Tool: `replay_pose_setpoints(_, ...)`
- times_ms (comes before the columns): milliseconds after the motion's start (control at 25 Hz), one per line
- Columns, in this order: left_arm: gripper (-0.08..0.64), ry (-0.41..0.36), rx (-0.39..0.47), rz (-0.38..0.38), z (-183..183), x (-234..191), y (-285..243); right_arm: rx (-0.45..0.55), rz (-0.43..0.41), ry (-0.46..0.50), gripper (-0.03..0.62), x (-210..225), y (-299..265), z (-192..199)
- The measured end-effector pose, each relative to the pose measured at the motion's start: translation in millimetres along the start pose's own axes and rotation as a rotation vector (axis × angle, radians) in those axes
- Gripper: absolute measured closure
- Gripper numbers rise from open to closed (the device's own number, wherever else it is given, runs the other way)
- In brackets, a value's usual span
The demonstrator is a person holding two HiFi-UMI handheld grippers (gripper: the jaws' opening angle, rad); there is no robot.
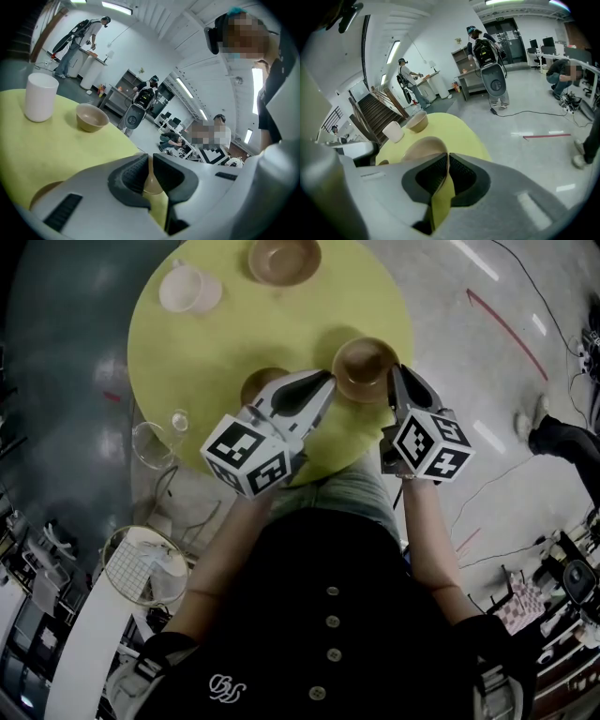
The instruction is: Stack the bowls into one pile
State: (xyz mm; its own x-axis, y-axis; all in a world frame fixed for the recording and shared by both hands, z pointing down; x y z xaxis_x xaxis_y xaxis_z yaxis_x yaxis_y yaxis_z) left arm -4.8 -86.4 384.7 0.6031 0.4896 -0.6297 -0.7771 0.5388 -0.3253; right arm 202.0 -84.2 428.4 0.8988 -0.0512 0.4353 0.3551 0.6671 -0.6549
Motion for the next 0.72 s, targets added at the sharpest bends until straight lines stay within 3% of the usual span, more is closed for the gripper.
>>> replay_pose_setpoints(720,0.520,-0.033,0.165,-0.106,-40.6,-35.0,33.5,0.049,-0.163,0.154,0.577,-68.9,-31.9,-62.5)
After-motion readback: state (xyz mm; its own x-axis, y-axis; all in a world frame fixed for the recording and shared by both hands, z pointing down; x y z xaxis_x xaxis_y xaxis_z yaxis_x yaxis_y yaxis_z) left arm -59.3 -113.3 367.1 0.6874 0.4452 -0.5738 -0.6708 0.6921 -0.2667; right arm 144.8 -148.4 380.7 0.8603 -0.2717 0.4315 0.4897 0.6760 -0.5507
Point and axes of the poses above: the fingertips, and each gripper's own axes: y backward along the fingers, x to its right, z out of its underside, the point moved 8 cm from there along y, backward along the fingers, and after that the axes turned 3 degrees about x, right-handed, at the moved point
